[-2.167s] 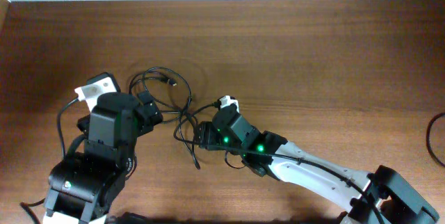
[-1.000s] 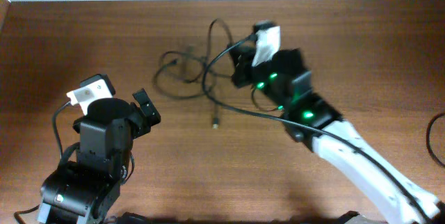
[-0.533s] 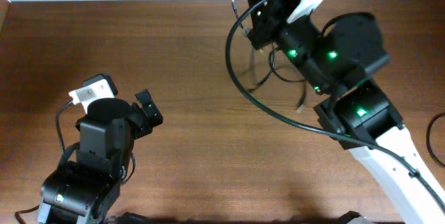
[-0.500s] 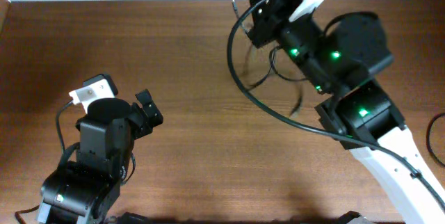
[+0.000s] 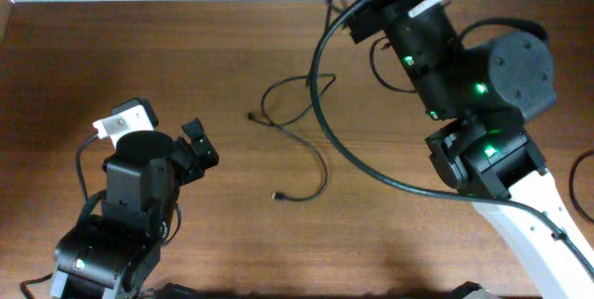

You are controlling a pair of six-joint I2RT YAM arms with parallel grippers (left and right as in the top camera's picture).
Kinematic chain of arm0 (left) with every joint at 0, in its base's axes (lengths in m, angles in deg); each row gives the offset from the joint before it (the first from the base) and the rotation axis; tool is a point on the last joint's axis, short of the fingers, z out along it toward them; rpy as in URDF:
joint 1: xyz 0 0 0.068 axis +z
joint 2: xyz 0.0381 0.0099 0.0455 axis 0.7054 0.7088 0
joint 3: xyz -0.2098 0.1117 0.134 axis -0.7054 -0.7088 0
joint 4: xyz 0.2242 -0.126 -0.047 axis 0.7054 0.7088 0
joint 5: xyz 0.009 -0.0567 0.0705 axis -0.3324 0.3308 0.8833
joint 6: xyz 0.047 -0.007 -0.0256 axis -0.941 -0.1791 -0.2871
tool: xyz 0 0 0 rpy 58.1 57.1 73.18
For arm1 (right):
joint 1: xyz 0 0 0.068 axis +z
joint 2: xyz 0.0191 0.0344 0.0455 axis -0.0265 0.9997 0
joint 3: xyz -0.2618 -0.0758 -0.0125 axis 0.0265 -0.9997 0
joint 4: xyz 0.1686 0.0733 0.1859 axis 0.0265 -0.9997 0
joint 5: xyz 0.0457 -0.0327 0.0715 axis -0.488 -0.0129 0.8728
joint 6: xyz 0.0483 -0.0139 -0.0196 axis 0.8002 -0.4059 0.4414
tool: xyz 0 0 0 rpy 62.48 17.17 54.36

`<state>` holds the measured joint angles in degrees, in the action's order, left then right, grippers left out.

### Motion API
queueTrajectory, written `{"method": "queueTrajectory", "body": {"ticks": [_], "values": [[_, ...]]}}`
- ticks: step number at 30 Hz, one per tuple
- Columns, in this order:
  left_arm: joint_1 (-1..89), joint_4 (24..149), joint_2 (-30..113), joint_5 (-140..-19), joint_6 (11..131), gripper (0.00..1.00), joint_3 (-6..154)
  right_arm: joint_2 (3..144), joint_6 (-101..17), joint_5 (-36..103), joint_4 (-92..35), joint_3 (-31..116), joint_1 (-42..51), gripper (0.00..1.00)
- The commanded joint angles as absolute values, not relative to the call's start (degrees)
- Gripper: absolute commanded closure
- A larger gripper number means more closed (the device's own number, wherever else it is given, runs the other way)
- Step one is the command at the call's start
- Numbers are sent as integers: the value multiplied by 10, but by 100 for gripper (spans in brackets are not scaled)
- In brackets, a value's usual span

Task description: Untangle cables

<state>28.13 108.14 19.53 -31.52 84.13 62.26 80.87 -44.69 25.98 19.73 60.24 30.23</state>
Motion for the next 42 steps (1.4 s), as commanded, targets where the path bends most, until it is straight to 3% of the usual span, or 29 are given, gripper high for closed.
{"method": "queueTrajectory", "body": {"ticks": [1, 6, 13, 16, 20, 22, 25, 28, 36, 38, 42], "values": [[284, 1076, 199, -320, 843, 1, 636, 800, -496, 237, 284, 616, 307, 96], [284, 1075, 201, -320, 843, 1, 636, 794, -451, 221, 352, 616, 308, 96], [284, 1076, 201, -319, 843, 1, 636, 774, -218, 381, 20, 616, 308, 96], [284, 1075, 201, -319, 843, 1, 636, 774, -193, 468, -56, 616, 308, 96], [284, 1075, 201, -320, 843, 1, 636, 774, -194, 492, -18, 616, 308, 96], [284, 1076, 201, -320, 843, 1, 636, 778, -194, 490, 59, 616, 308, 96], [284, 1076, 201, -325, 843, 1, 636, 793, -232, 460, 178, 616, 306, 96], [284, 1077, 201, -335, 843, 1, 636, 796, -302, 363, 196, 616, 306, 96], [284, 1077, 201, -335, 843, 1, 636, 796, -574, 95, 96, 616, 274, 96], [284, 1077, 201, -335, 843, 1, 636, 796, -588, 16, 67, 616, 235, 96], [284, 1076, 207, -335, 843, 1, 636, 797, -589, -9, -1, 616, 121, 96]]}}
